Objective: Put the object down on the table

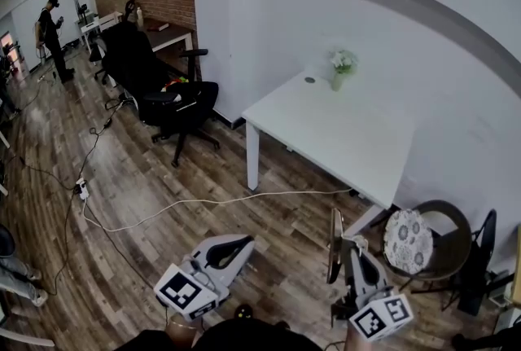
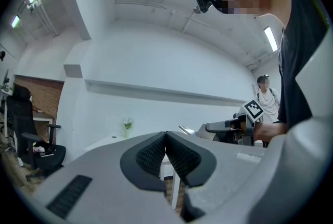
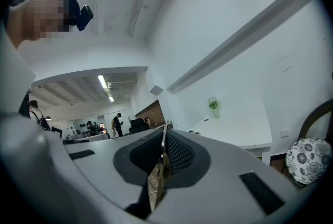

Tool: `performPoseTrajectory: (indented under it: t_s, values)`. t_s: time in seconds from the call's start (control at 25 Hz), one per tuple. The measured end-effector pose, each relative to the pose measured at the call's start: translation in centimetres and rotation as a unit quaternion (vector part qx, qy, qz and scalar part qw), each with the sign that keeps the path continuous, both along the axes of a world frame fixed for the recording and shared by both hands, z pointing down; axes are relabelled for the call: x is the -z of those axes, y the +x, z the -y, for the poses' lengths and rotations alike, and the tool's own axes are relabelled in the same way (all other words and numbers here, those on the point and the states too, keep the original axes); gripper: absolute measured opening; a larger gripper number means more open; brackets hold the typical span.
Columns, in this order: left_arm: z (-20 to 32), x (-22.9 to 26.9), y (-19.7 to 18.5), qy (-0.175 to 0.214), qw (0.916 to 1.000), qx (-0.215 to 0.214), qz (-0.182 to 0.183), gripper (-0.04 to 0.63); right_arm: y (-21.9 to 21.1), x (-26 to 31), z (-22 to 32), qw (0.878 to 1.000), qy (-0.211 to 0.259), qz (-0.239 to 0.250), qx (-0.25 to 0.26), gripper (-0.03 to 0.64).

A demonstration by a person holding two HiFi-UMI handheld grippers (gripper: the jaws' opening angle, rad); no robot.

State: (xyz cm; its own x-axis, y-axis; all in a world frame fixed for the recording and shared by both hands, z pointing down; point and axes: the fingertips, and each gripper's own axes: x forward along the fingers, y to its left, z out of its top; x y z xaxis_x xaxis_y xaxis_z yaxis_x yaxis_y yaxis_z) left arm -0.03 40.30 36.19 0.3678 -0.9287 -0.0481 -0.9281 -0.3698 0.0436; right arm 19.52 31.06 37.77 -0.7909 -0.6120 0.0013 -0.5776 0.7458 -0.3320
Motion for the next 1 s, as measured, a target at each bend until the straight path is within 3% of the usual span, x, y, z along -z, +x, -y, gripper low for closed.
performPoseTrajectory:
  t_s: [0.24, 0.4, 0.68, 1.0]
  values:
    - [-0.2, -1.3, -1.9, -0.01, 0.9999, -0.008, 0.007, 0.0, -1.4, -0.1, -0.6, 1.0, 0.0, -0.005, -0.013, 0.009]
    - [0.5, -1.3, -2.1, -0.013, 0.9996, -0.022, -0.008, 0.0, -1.4, -0.6, -0.6, 1.0, -0.005, -0.01, -0.029, 0.011]
    - [1.6, -2.6, -2.0, -0.028, 0.9986, -0.045, -0.002, 0.0, -0.7, -0.9, -0.2, 0.999, -0.009, -0.018, -0.05, 0.009]
    - [5.0, -3.0, -2.7, -0.052, 0.9978, -0.039, -0.011, 0.0, -1.0, -1.5, 3.9, 0.998, -0.018, -0.019, -0.054, 0.009]
